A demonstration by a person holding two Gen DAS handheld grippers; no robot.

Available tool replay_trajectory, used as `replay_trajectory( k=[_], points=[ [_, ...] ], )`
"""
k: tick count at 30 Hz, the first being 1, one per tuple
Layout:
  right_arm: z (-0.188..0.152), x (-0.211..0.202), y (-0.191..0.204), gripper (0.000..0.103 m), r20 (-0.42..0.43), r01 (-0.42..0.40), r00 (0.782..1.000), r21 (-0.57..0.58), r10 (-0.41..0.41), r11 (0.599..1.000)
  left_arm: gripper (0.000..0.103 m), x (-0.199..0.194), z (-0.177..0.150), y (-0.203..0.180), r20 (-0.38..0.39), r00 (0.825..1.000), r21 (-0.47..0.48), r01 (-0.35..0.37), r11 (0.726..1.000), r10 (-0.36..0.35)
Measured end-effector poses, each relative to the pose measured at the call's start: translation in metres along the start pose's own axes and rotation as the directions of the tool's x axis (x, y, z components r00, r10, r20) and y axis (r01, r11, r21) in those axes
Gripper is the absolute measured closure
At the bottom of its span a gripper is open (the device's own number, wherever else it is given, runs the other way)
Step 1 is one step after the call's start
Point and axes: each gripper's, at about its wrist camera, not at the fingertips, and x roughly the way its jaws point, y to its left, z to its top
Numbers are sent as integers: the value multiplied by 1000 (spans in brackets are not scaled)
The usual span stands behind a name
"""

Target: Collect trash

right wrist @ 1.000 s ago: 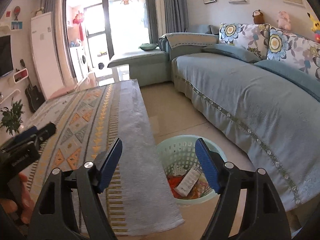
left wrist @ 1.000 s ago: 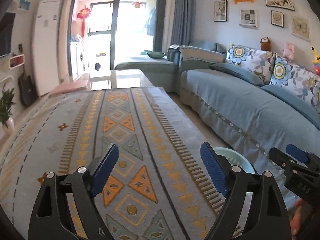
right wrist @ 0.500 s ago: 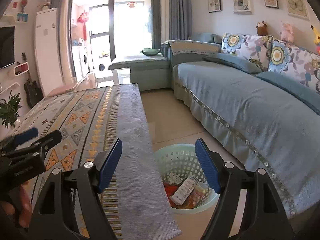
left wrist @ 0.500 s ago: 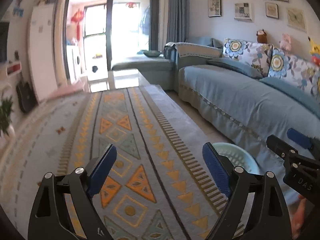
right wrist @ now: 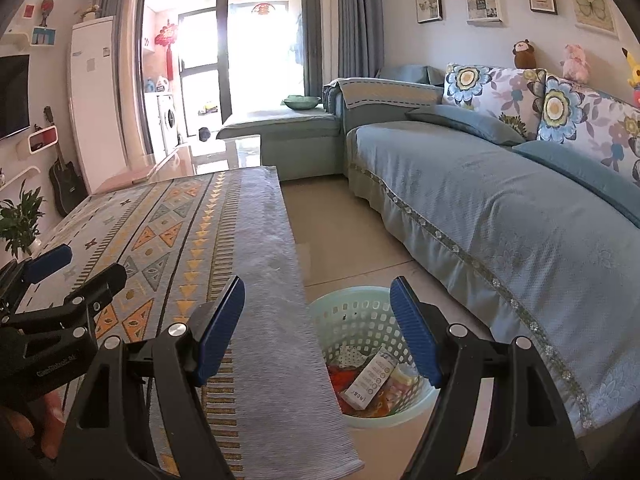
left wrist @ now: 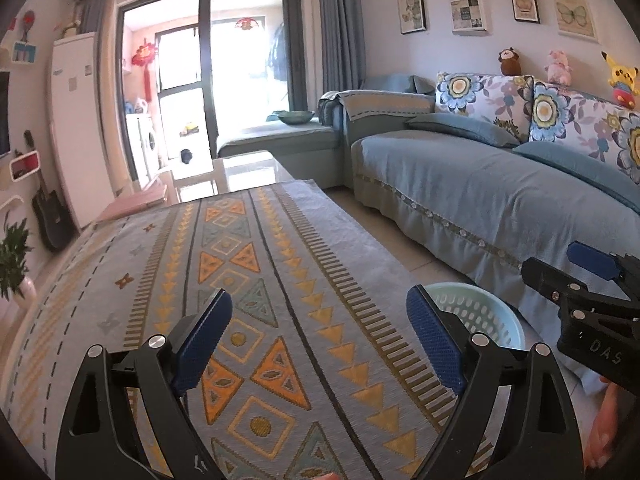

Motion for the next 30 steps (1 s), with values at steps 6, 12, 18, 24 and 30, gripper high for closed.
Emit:
replay_trajectory(
  k=[6, 12, 18, 24, 30],
  points=[
    [-1, 0, 2, 32, 0, -2, 1000, -7, 2, 1000, 17, -1, 0, -1, 0, 1000, 0, 0, 1000, 0],
    [0, 0, 0, 32, 0, 3, 1000, 0, -3, 1000, 17, -5, -1, -9, 12, 1000, 36, -14, 999, 14],
    [1, -1, -1, 32, 1, -1, 1000, 5, 1, 1000, 17, -5, 1, -7, 9, 1000, 29, -9, 1000, 9],
    [1, -1, -1, 32, 3, -6, 1000, -2, 6, 1000, 17, -4, 0, -4, 6, 1000, 21, -1, 1000, 1],
    [0, -1, -1, 32, 3, -5, 1000, 0, 5, 1000, 17, -3, 0, -4, 3, 1000, 22, 1, 1000, -1]
  ],
)
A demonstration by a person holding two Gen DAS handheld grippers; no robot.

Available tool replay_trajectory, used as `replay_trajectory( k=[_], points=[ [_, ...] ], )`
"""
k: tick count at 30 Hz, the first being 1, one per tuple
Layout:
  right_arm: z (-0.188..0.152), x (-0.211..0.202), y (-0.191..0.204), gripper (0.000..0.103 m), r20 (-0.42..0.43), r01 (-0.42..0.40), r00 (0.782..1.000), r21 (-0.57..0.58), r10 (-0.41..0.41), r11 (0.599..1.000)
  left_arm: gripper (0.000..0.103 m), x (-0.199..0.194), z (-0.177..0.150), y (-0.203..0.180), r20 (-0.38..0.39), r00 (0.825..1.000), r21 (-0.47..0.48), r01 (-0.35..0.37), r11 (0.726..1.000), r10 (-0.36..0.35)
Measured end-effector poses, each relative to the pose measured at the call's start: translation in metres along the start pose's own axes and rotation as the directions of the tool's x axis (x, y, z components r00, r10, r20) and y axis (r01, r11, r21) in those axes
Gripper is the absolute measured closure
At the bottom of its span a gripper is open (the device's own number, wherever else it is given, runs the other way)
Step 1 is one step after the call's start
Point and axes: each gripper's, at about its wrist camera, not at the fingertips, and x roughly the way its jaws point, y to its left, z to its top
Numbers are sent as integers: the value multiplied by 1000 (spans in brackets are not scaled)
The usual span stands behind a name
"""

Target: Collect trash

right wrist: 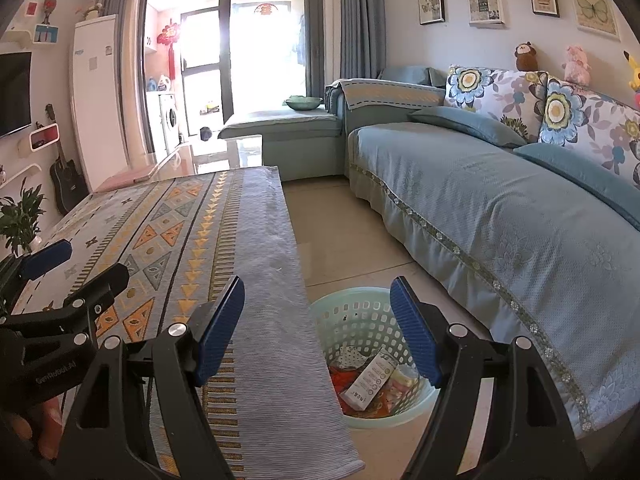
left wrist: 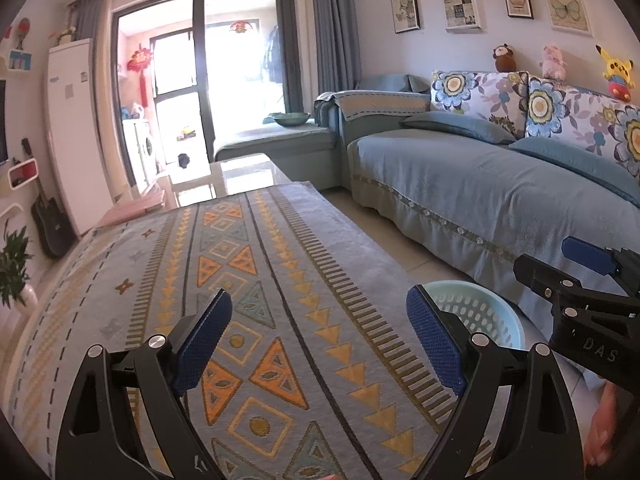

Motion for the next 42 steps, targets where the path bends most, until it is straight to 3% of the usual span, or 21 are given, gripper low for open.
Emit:
replay_trajectory(
  k=[42],
  points=[
    [3, 6, -17, 31, -21, -12, 1000, 55, 14, 998, 16, 2, -4, 5, -6, 1000, -22, -17, 1000, 17]
  ],
)
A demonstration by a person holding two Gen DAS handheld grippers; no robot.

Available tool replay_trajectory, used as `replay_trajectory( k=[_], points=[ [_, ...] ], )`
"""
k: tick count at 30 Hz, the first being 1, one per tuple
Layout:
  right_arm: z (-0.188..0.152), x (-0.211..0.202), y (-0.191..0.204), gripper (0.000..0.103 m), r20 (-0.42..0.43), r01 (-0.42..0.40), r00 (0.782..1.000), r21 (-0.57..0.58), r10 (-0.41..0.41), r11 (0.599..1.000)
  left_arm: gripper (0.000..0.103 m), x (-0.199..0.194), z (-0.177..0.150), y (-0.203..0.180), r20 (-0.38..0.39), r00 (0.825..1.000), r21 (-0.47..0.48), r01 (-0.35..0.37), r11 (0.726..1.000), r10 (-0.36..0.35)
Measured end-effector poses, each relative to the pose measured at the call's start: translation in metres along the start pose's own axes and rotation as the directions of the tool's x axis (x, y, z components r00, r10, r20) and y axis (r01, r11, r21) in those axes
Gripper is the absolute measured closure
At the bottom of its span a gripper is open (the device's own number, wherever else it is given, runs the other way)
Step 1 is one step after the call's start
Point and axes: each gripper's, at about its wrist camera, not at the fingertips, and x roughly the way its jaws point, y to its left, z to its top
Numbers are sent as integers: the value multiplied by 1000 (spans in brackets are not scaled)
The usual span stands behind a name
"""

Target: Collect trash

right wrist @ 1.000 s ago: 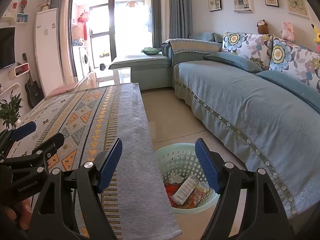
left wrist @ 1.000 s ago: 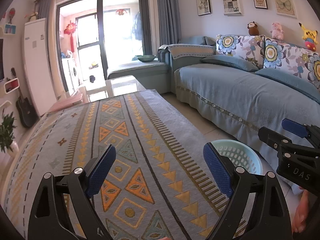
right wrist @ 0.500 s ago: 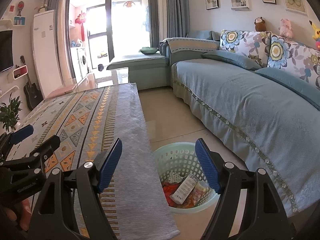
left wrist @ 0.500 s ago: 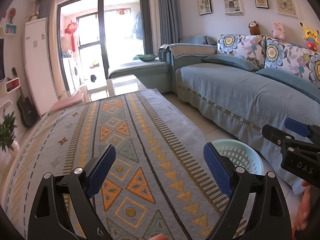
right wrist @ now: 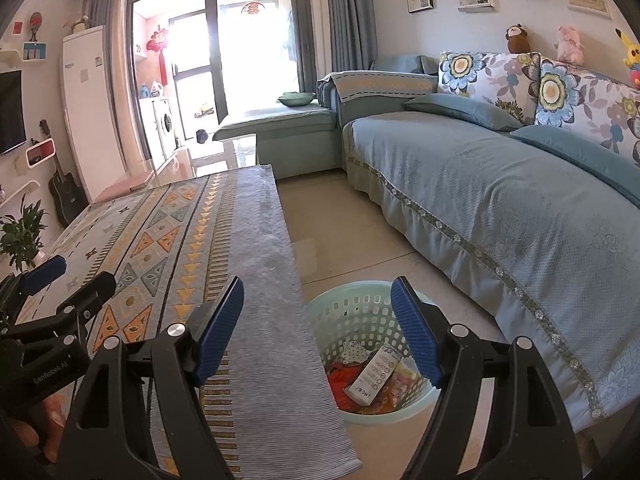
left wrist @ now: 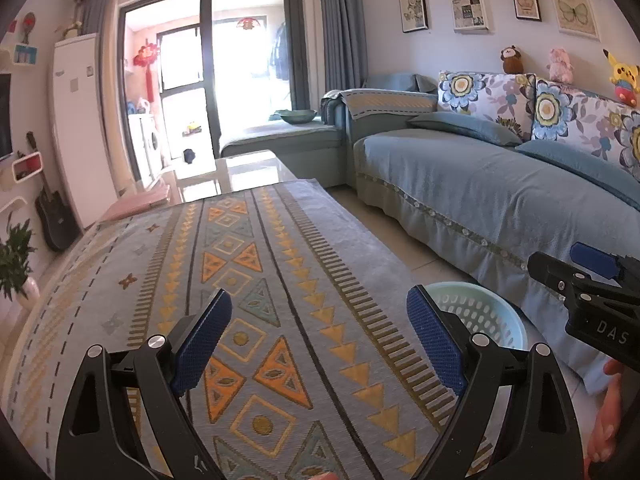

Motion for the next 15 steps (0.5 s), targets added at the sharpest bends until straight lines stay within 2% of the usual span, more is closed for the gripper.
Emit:
replay_trajectory(
  k=[15],
  points=[
    [2, -1, -1, 31, -3, 0, 1000, -1, 0, 1000, 16, -1, 2, 0, -5, 1000, -4, -10, 1000, 10]
  ],
)
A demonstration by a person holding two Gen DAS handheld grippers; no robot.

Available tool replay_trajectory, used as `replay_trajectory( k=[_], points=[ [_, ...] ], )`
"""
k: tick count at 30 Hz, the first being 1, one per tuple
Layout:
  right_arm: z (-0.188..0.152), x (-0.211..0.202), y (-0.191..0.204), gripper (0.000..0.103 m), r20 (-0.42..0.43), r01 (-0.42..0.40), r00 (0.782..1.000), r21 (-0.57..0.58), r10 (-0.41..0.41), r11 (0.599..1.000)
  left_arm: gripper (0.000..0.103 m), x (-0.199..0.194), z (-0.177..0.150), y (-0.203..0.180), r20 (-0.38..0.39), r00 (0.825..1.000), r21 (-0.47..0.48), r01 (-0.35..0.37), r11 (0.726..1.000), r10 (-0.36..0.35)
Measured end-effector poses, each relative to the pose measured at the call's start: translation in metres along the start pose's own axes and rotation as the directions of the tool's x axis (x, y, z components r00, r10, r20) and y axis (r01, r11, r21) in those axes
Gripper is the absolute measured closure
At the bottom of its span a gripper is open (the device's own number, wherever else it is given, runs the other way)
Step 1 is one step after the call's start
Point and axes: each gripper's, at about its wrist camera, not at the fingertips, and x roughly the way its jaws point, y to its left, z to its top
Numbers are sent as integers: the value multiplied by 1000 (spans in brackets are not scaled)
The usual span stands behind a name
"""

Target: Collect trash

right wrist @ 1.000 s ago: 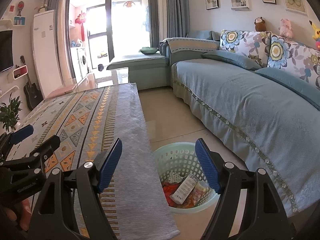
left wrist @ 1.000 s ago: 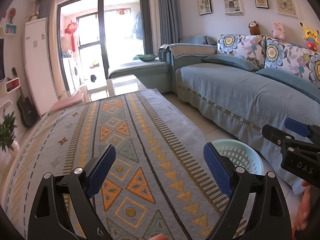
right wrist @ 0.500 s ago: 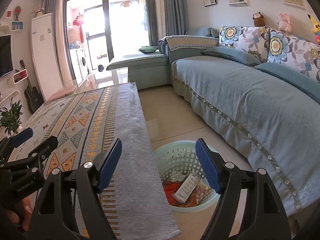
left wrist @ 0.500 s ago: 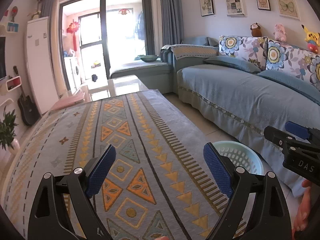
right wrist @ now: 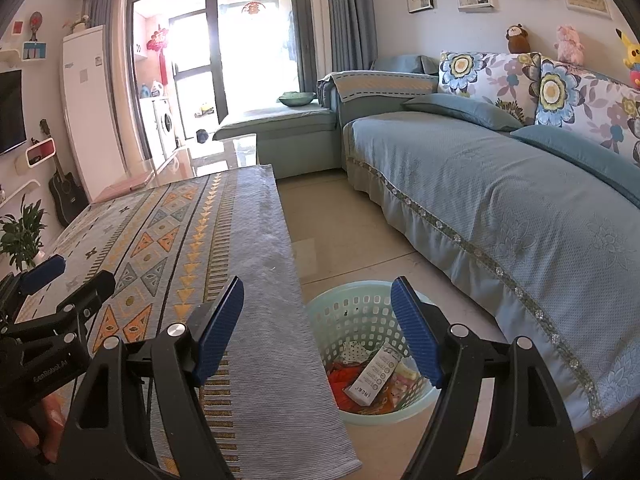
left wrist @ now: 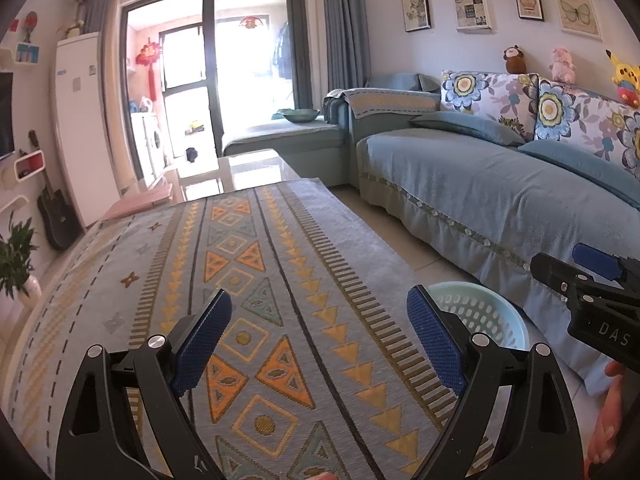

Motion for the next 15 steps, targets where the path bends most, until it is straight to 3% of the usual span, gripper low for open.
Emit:
replay_trajectory(
  k=[15],
  points=[
    [0, 0, 0, 31, -3, -4, 1000, 4, 4, 1000, 16, 2, 0, 3, -1, 1000, -11, -5, 1000, 5]
  ],
)
